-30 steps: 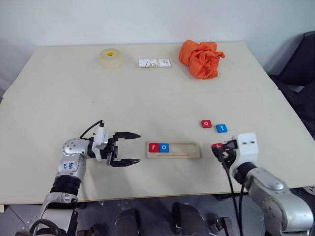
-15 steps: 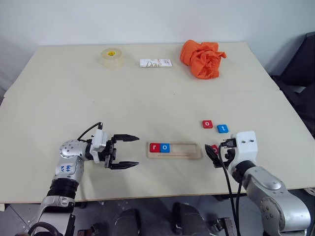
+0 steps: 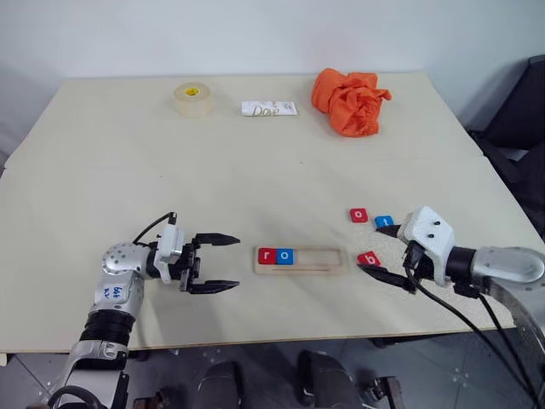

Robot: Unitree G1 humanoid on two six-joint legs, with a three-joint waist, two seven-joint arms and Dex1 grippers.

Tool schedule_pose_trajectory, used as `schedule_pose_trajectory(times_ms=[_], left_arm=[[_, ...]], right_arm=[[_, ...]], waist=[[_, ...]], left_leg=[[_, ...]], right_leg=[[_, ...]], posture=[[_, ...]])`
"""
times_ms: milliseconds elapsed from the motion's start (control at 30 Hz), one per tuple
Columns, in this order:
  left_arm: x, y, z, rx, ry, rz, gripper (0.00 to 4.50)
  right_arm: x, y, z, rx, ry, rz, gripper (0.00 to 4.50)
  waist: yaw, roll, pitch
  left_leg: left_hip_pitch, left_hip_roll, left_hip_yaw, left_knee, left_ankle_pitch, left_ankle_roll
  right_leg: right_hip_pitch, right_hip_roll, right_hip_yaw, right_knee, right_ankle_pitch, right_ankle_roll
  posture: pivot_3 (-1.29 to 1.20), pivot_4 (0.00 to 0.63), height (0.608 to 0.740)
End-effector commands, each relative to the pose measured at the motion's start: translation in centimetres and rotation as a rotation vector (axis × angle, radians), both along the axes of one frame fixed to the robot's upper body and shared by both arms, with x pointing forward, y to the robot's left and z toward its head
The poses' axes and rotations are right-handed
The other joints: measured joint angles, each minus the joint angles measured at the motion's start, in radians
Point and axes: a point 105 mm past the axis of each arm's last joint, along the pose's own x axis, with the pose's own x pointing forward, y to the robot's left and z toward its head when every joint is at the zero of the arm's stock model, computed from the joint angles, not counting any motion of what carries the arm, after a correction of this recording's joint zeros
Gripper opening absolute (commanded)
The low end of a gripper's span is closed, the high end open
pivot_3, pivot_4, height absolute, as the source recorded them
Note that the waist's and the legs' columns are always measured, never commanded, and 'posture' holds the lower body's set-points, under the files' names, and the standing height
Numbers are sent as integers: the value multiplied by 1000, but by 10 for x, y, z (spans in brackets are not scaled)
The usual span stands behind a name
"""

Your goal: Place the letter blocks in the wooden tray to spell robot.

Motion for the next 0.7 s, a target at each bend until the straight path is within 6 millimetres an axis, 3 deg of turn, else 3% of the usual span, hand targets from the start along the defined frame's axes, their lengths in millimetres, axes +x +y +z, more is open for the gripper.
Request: schedule_pose_trajectory(times_ms=[33, 133, 300, 533, 633, 700], left_arm=[[-12, 4, 3, 19, -24, -83, 4500], [-14, 5, 3, 21, -27, -72, 4500], [-21, 6, 2, 15, -29, -53, 4500], [-30, 8, 1, 6, -23, -16, 4500], [-33, 9, 1, 4, -22, -1, 4500], [-34, 10, 1, 2, -20, 8, 4500]], right_arm=[[6, -13, -6, -121, 42, 133, 4487], [19, -21, -15, -196, 54, 196, 4487], [34, -18, -22, -219, 46, 273, 4487], [41, -18, -35, -266, 92, 351, 4487], [43, -22, -37, -284, 100, 353, 3896], [44, -23, -37, -288, 101, 359, 3217]], waist=[[0, 0, 0], [-1, -2, 1], [-2, -2, 1], [-1, -2, 1], [1, -2, 1], [0, -2, 1]], left_leg=[[0, 0, 1, 0, 0, 0], [0, 0, 1, 1, 0, 0], [0, 0, 2, 1, 0, -1], [0, 0, 2, 3, 1, -2], [0, 0, 2, 4, 1, -2], [1, 0, 2, 5, 1, -2]], right_leg=[[0, 0, 0, 0, 0, 0], [0, 0, 0, 0, 0, 1], [-1, 0, 0, 1, 0, 0], [0, -1, 0, 2, 0, 0], [0, -1, 0, 2, 0, 0], [1, -1, 0, 3, 0, 0]], posture=[[0, 150, 740], [0, 150, 740], [0, 150, 740], [0, 150, 740], [0, 150, 740], [0, 150, 740]])
